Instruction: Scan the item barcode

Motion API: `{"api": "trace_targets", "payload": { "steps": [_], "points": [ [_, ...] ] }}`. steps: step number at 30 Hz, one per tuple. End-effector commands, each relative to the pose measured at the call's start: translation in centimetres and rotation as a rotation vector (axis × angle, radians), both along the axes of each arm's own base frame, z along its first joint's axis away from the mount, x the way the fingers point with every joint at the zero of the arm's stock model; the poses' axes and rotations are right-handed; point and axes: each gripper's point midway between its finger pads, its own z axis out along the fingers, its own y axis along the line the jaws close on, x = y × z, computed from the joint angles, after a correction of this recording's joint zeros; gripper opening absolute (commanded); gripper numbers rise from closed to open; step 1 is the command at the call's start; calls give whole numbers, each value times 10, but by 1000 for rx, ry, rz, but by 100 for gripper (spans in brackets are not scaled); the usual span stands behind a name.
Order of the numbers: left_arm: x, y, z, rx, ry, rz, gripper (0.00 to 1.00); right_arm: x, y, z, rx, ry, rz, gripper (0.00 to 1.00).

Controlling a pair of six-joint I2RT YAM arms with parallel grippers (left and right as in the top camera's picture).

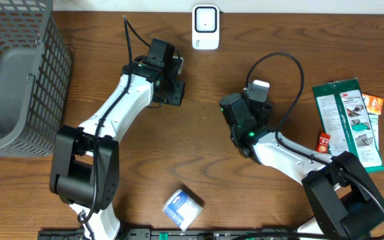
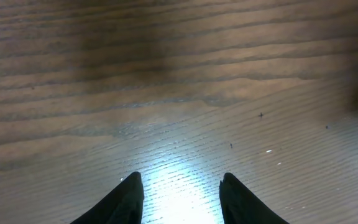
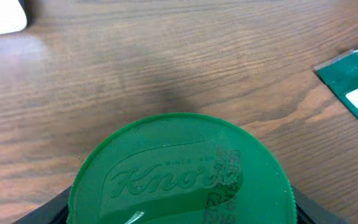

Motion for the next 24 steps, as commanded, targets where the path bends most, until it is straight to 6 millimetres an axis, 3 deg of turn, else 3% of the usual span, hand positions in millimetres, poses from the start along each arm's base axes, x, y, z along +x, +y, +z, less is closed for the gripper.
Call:
{"api": "trace_targets", "payload": {
  "steps": [1,8,14,16,18,24],
  "points": [
    [4,1,12,-2,-39,0,42,-1,-11,-13,-82,23,-16,49],
    [5,1,12,-3,-43,0,42,2,-10,-40,-115,55,-10,55],
    [6,1,13,-4,-45,0,43,3,-7,-22,-248,42,47,66],
    [6,1,13,-5,-48,0,42,1,-1,-16,-278,50,85,84],
    [7,0,13,-6,-51,0,42,-4,4,-10,-292,58,110,94],
    [8,0,13,-7,-54,1,43,-18,24,-4,-233,84,183,99]
  ]
}}
